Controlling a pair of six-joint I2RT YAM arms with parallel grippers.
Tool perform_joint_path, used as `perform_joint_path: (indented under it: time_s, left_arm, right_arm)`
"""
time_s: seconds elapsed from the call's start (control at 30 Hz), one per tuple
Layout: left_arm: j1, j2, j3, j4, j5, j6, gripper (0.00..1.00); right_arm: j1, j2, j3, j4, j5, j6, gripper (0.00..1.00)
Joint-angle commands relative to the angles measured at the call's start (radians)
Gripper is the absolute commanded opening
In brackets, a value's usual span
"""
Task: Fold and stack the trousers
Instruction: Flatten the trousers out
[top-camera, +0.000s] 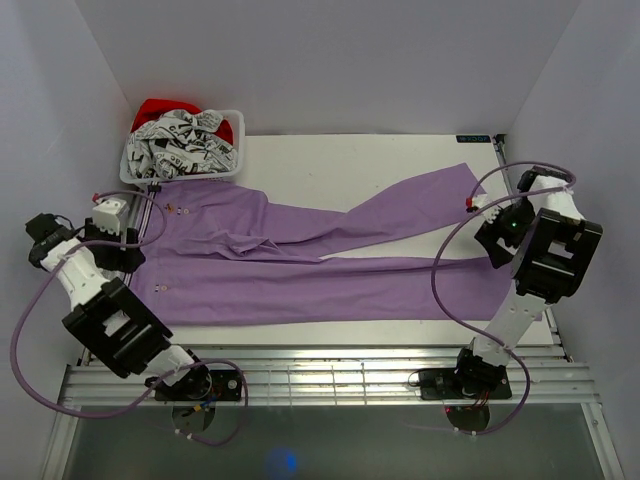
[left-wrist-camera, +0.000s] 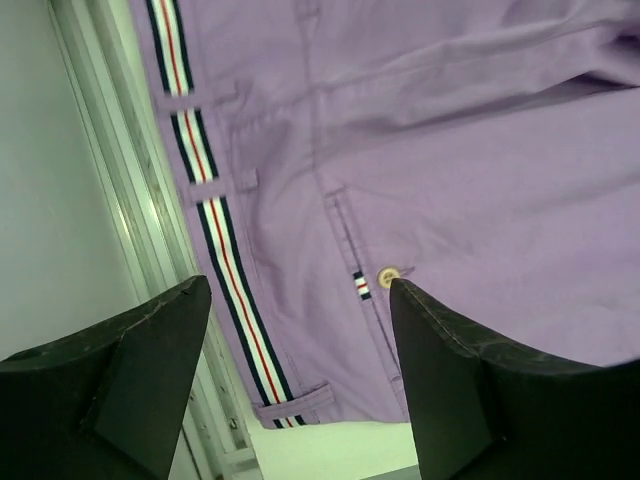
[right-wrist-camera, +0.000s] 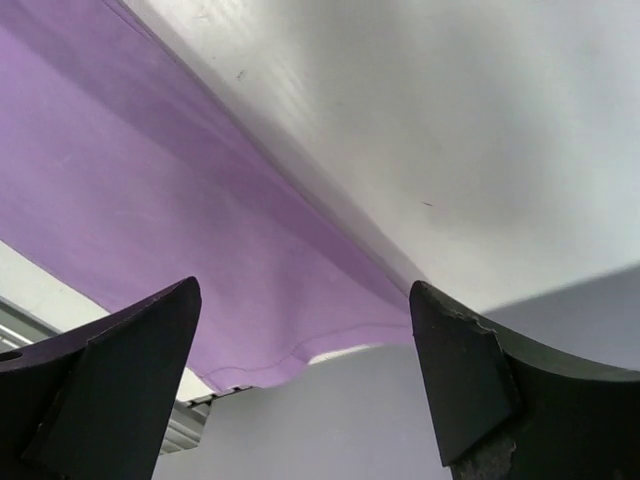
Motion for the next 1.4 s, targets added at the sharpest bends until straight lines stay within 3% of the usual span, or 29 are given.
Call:
perform_joint_path:
  time_s: [0.0,0.1,0.17,0.23,0.33,0.6,0.83,0.93,0.97,1.07,1.13,1.23,1.37]
  left_arm:
    - [-0.096,-0.099,-0.023,-0.042,0.081,0.035,0.83]
    - [-0.149,-0.099,-0.051,-0.029,0.044,0.010,0.81]
    - [-0.167,-0.078,-0.067,-0.016,0.023,-0.025,0.79]
    - [-0.193,-0.053,-0.082,-0.006,-0.005,-0.056,0.78]
    - [-0.204,-0.024,-0.117,0.028,-0.070,-0.058,0.74]
    - [-0.193,0.038,-0.223,0.074,-0.251,-0.056,0.66]
    - [-0.124,-0.008,-0.289,0.009,-0.327,0.037,0.57]
    - [-0.097,-0.024,-0.204,-0.060,-0.275,0.079,0.58]
    - [-0.095,-0.024,-0.162,-0.135,-0.191,0.088,0.62]
    - [-0.104,-0.015,0.001,-0.171,-0.028,0.021,0.70]
    - [-0.142,0.014,0.073,-0.145,0.015,-0.054,0.74]
    - [-0.204,0.086,0.159,0.014,0.035,-0.226,0.75]
    - [-0.290,0.177,0.199,0.175,-0.055,-0.382,0.75]
  right_arm:
    - [-0.010,-0.138,0.060,-0.041,-0.102,-0.032,0.90]
    - [-0.010,-0.185,-0.010,-0.051,-0.050,-0.051,0.91]
    - [-0.014,-0.207,-0.083,-0.037,-0.016,-0.069,0.99]
    - [-0.014,-0.230,-0.134,-0.025,0.001,-0.071,0.81]
    - [-0.014,-0.251,-0.246,0.008,0.018,-0.056,0.63]
    - [-0.016,-0.262,-0.547,0.189,0.134,-0.048,0.58]
    - [-0.017,-0.351,-0.676,0.118,0.181,-0.150,0.50]
    - [-0.017,-0.403,-0.586,0.014,0.086,-0.218,0.52]
    - [-0.017,-0.403,-0.528,-0.017,-0.024,-0.223,0.52]
    - [-0.016,-0.321,-0.201,-0.136,-0.269,-0.171,0.54]
    - [0.001,-0.219,0.027,-0.137,-0.359,-0.048,0.55]
    - [0.059,-0.089,0.214,0.033,-0.399,0.213,0.54]
    - [0.148,0.055,0.325,0.227,-0.297,0.392,0.52]
